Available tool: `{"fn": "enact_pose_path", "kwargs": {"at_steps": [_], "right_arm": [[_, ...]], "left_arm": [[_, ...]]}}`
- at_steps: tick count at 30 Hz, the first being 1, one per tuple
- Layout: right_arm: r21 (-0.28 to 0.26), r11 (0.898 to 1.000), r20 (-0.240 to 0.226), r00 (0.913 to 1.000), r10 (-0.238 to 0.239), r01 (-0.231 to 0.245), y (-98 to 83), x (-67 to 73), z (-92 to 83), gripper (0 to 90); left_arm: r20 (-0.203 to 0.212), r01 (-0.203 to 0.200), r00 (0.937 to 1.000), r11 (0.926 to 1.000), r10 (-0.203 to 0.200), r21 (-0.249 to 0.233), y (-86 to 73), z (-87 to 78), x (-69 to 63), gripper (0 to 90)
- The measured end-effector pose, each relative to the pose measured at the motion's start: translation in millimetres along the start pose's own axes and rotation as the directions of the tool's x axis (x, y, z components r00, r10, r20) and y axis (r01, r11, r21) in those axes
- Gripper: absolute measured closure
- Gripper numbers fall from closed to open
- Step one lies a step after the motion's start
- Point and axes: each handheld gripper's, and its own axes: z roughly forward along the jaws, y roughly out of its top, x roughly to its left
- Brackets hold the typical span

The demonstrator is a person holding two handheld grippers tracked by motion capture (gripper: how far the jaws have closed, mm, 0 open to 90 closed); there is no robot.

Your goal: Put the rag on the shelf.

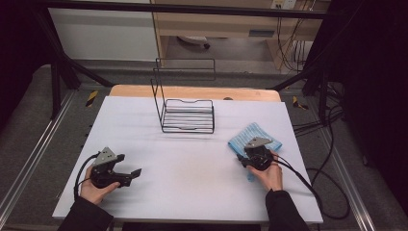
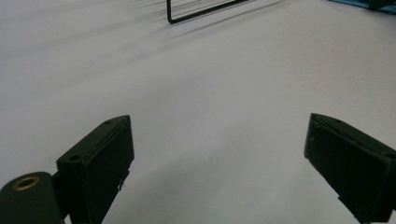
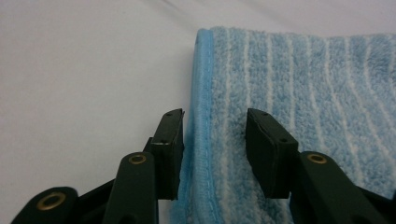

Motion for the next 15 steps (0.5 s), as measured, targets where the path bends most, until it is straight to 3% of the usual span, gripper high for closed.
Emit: {"fn": "enact_pose_path", "kwargs": {"at_steps": [15], "right_arm": [[0.001,1.0,0.012,0.9999,-0.01,0.01,0.8,-5.4,-1.5,79.2]], "left_arm": [[0.0,-0.002,1.0,1.0,0.002,0.001,-0.2,0.1,-0.1,8.5]]}}
